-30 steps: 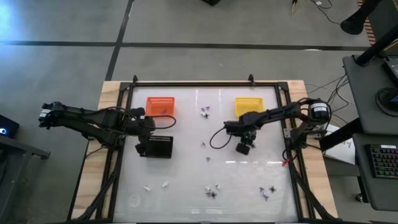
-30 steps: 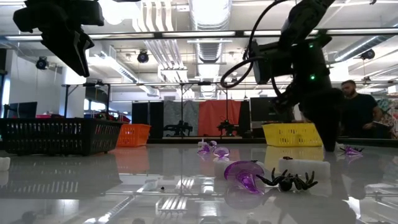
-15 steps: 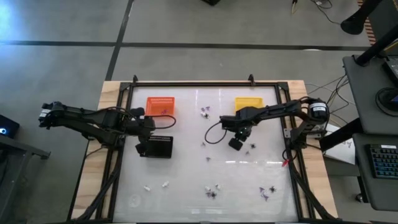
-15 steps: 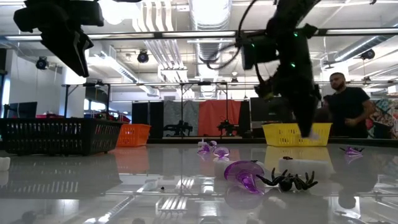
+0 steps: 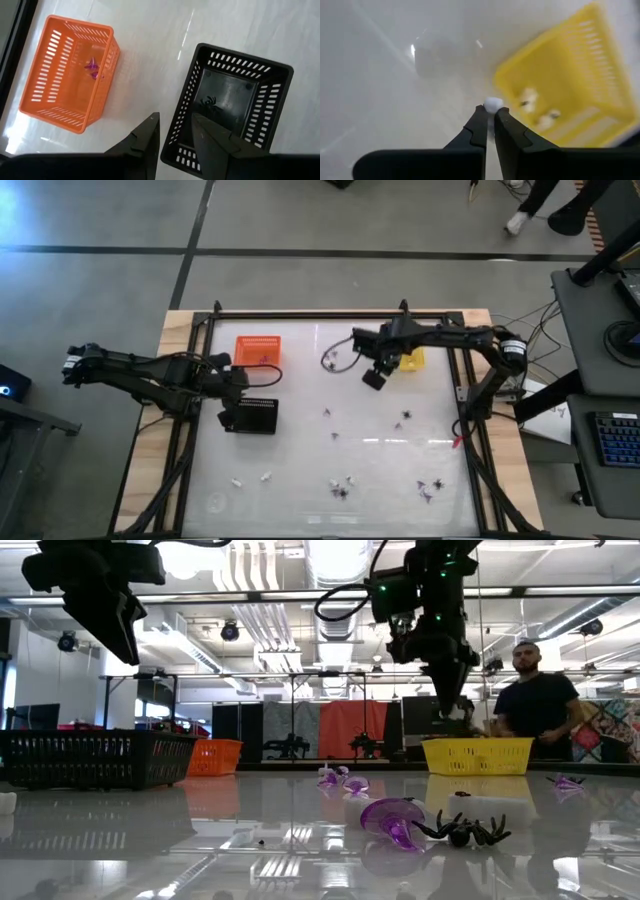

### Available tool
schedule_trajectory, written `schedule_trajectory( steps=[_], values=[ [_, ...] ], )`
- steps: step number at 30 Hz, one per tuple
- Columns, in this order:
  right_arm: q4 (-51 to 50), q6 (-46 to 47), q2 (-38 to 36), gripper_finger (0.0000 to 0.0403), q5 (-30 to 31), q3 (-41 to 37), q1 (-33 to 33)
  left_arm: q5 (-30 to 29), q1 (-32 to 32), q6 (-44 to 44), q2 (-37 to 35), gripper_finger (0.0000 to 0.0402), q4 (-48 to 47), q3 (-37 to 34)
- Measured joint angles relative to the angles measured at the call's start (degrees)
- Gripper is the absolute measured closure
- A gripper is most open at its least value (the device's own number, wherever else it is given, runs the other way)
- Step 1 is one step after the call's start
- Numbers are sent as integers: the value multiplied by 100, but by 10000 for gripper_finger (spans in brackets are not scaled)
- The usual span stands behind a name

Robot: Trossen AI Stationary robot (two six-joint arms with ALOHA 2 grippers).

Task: Sort Halloween decoration
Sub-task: Put the white skeleton toy into the yellow bin, then put the violet witch hat toy into the orange bin

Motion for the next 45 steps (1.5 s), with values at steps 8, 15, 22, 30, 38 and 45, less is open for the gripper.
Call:
schedule_trajectory(
  steps=[8, 15, 22, 30, 38, 45],
  values=[
    [18, -500, -118, 391, 68, 88, -1008, -1, 0, -109, 0, 306, -68, 0],
    [52, -850, 7, 391, -185, -87, -1693, -1, -1, -122, 0, 306, -144, 0],
    [99, -1009, 97, 390, -230, -244, -1870, -1, 0, -131, 0, 306, -150, 0],
    [342, -843, 118, 390, -197, -242, -1867, -1, -2, -128, 0, 306, -190, 0],
    [184, -845, 118, 341, 292, -255, -1710, -1, -1, -221, 0, 306, -247, 0],
    [115, -485, 118, 281, 247, -203, -1662, -1, -1, -234, 0, 306, -277, 0]
  ],
)
